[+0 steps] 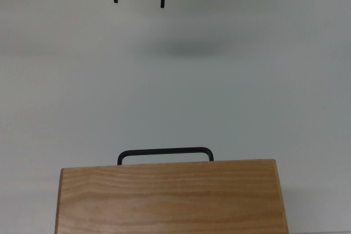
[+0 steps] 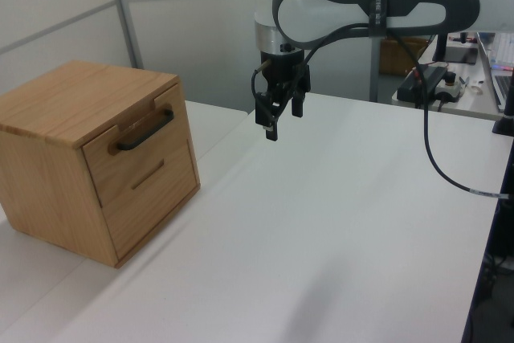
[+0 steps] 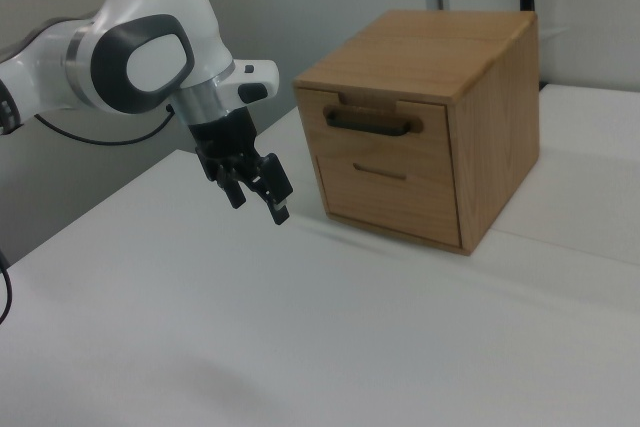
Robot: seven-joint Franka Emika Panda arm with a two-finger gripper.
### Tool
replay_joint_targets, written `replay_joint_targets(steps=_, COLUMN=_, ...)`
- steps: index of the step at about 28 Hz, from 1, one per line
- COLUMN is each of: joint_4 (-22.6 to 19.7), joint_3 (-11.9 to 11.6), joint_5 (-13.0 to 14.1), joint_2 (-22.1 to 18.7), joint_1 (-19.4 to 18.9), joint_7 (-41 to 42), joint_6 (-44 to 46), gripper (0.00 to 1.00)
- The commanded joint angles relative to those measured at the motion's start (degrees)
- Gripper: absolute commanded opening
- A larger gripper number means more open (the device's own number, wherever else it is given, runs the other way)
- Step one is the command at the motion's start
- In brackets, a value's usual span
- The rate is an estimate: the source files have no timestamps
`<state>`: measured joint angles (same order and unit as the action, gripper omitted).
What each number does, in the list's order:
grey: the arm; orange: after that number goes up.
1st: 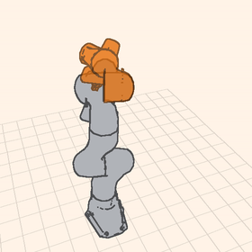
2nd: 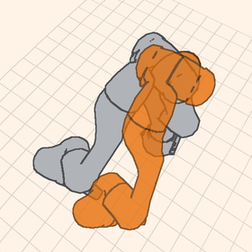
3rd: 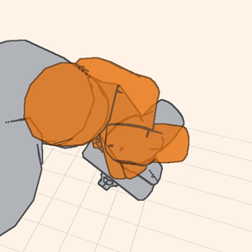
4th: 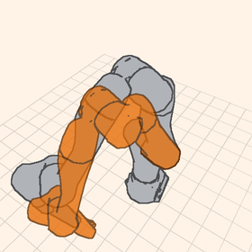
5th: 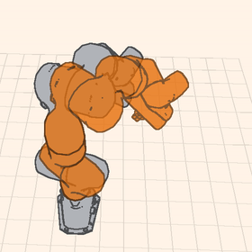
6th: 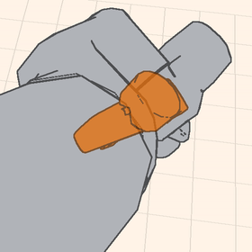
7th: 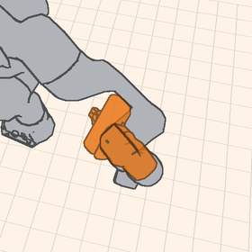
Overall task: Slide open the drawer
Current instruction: 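Move the open gripper toward the black handle of the upper drawer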
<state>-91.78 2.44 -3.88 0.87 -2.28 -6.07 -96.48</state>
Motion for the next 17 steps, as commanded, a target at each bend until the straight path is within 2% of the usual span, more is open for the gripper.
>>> replay_joint_targets(steps=1, joint_4=0.1, joint_3=-0.6, joint_5=1.7, joint_2=-0.5, joint_1=1.4, joint_7=3.6, joint_6=0.9, gripper=1.0)
replay_joint_targets(steps=11, joint_4=0.1, joint_3=-0.3, joint_5=1.8, joint_2=0.2, joint_1=1.3, joint_7=3.6, joint_6=0.6, gripper=1.0)
replay_joint_targets(steps=16, joint_4=1.0, joint_3=-0.1, joint_5=3.5, joint_2=0.8, joint_1=1.1, joint_7=2.6, joint_6=-0.5, gripper=1.0)
replay_joint_targets(steps=17, joint_4=1.2, joint_3=0.0, joint_5=4.6, joint_2=1.6, joint_1=1.1, joint_7=0.9, joint_6=-1.9, gripper=1.0)
